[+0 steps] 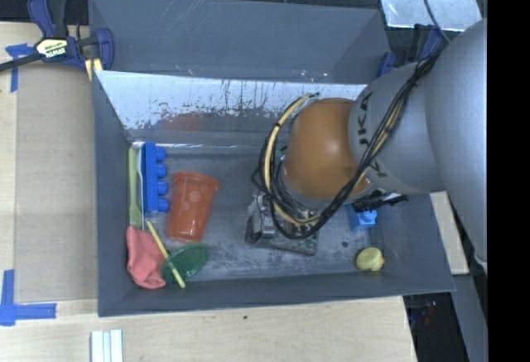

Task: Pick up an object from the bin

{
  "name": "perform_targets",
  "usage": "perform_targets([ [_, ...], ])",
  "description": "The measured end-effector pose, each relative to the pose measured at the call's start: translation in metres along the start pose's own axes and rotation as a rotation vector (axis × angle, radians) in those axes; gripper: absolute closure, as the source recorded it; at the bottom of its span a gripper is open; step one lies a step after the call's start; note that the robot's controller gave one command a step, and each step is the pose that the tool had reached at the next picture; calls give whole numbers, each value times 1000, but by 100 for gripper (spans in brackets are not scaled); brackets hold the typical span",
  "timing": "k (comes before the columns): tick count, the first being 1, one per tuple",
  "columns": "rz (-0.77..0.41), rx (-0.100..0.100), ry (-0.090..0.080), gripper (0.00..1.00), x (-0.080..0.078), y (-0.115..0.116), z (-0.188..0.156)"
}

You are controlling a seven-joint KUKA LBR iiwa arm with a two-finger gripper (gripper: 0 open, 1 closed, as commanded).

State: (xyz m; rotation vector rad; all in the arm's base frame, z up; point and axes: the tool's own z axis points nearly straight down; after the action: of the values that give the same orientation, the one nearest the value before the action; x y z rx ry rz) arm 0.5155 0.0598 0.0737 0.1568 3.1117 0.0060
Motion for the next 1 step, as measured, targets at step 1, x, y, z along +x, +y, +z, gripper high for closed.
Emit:
perform_targets([
  [1, 0, 3, 11, 100, 3, -1, -28],
])
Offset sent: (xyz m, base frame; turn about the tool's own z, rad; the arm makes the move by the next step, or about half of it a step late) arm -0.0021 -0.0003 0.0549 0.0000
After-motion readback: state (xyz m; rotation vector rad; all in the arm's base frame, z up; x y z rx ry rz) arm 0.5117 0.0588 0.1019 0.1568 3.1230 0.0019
